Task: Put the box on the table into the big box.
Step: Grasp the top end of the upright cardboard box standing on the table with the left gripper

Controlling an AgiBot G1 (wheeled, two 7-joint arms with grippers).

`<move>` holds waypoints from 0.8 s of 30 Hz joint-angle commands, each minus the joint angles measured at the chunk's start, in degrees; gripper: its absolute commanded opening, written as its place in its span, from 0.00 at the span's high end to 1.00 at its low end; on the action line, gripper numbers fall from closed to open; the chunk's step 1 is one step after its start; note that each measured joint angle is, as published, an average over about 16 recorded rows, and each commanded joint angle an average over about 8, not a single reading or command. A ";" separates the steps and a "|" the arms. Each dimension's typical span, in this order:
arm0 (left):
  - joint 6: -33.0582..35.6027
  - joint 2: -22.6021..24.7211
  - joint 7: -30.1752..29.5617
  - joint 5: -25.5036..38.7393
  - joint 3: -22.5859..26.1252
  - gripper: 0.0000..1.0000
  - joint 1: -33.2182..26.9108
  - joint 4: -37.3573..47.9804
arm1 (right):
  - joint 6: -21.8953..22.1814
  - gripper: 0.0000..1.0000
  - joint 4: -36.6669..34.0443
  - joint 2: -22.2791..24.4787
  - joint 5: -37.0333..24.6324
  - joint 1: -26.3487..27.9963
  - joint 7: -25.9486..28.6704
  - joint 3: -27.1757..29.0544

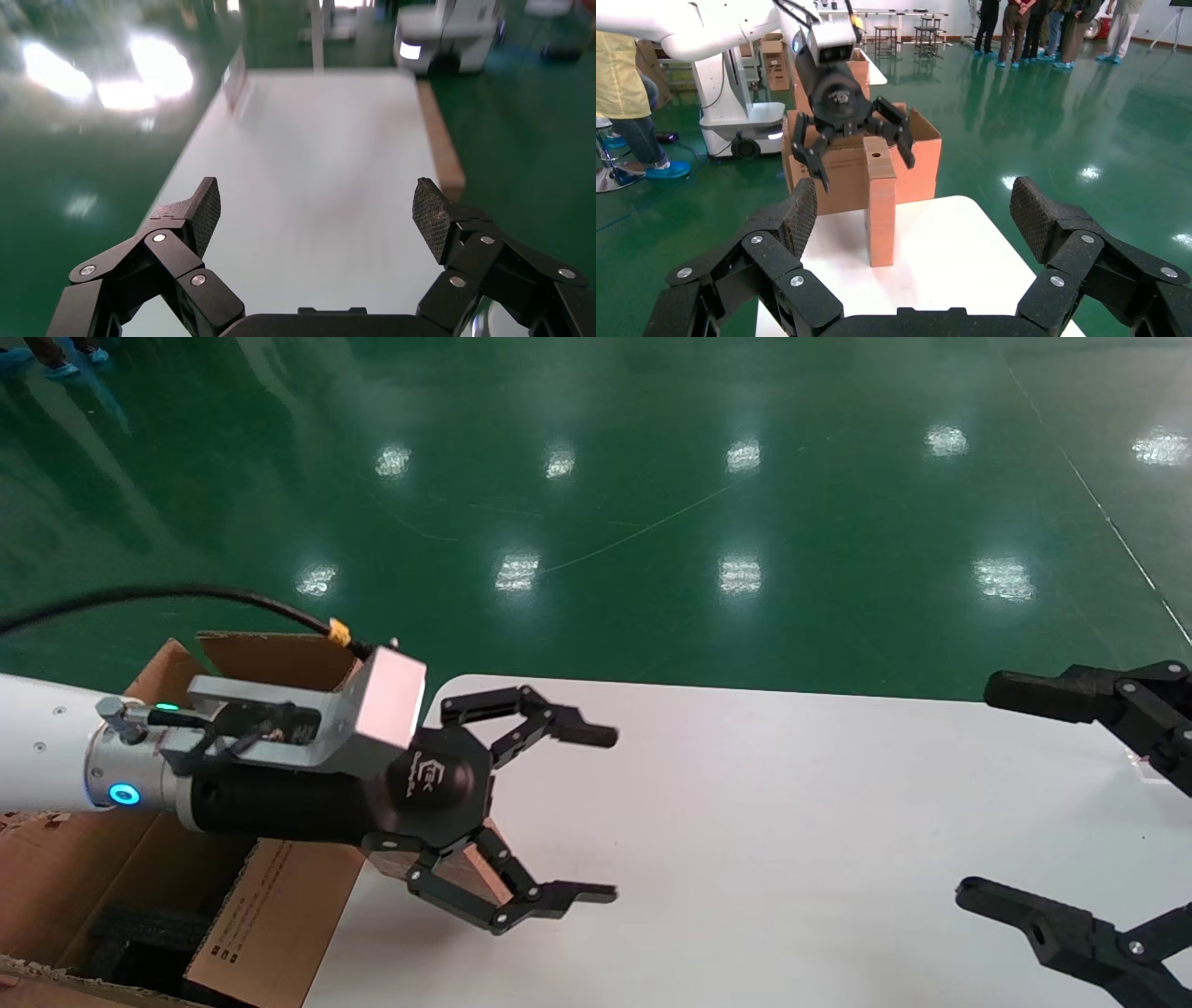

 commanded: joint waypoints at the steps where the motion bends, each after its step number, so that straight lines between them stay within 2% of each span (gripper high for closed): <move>1: 0.46 -0.68 0.98 2.53 0.71 0.00 -0.46 0.82 | 0.00 0.00 0.00 0.00 0.00 0.00 0.00 0.00; 15: 2.58 -6.55 9.82 12.54 4.41 0.00 -5.24 12.44 | 0.00 0.00 0.00 0.00 0.00 0.00 0.00 0.00; 24: 2.00 -7.51 13.63 16.23 6.71 0.00 -9.57 18.35 | 0.00 0.00 0.00 0.00 0.00 0.00 0.00 0.00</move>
